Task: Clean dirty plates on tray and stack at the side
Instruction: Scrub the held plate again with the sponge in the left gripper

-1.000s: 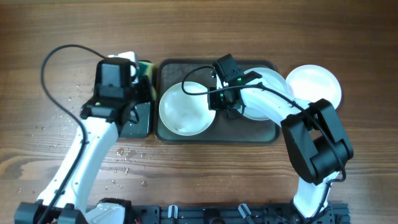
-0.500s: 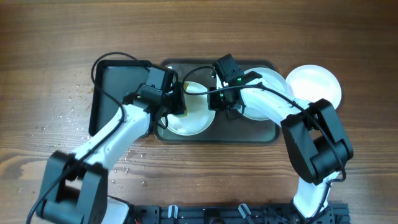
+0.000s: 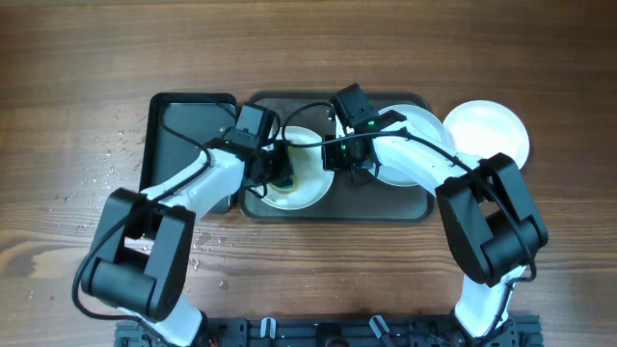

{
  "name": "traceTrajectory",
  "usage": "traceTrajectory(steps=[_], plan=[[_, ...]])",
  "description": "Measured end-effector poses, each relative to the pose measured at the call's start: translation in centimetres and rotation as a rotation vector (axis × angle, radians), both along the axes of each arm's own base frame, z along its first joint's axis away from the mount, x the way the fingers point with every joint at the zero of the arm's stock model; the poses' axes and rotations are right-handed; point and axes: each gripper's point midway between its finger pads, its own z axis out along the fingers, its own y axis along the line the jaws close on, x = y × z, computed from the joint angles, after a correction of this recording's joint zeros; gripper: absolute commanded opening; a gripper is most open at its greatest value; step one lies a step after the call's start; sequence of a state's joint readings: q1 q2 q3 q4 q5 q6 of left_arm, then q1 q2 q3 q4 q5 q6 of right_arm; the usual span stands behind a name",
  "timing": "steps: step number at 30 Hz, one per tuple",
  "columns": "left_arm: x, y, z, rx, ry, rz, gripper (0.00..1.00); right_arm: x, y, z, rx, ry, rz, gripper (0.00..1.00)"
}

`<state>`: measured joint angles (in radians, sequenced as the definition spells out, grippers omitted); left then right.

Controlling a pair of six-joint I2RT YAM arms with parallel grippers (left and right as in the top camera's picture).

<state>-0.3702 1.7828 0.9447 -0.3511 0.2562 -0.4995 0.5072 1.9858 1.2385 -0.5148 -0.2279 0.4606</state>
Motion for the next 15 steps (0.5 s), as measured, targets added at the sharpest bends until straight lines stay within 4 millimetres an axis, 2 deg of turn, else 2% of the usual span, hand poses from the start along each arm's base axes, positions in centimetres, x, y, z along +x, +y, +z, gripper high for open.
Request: traceTrajectory(steps=[4, 6, 10, 13, 15], plan=[[-0.5, -4.1, 1.2, -0.207, 0.011, -0.102, 0.04, 0.0, 0.0, 0.0, 0.000, 0.000, 0.000, 0.04], [-0.8, -4.8, 1.6, -0.244, 0.017, -0.122, 0.04, 0.0, 0.0, 0.0, 0.000, 0.000, 0.000, 0.04], [-0.6, -4.9, 2.6, -0.253, -0.005, -0.124, 0.04, 0.0, 0.0, 0.0, 0.000, 0.000, 0.000, 0.04], [0.1, -3.6, 4.7, -0.185, -0.072, -0.087, 0.04, 0.0, 0.0, 0.0, 0.000, 0.000, 0.000, 0.04], [0.2, -2.4, 4.9, -0.122, -0.081, -0.057, 0.04, 0.0, 0.0, 0.0, 0.000, 0.000, 0.000, 0.04]])
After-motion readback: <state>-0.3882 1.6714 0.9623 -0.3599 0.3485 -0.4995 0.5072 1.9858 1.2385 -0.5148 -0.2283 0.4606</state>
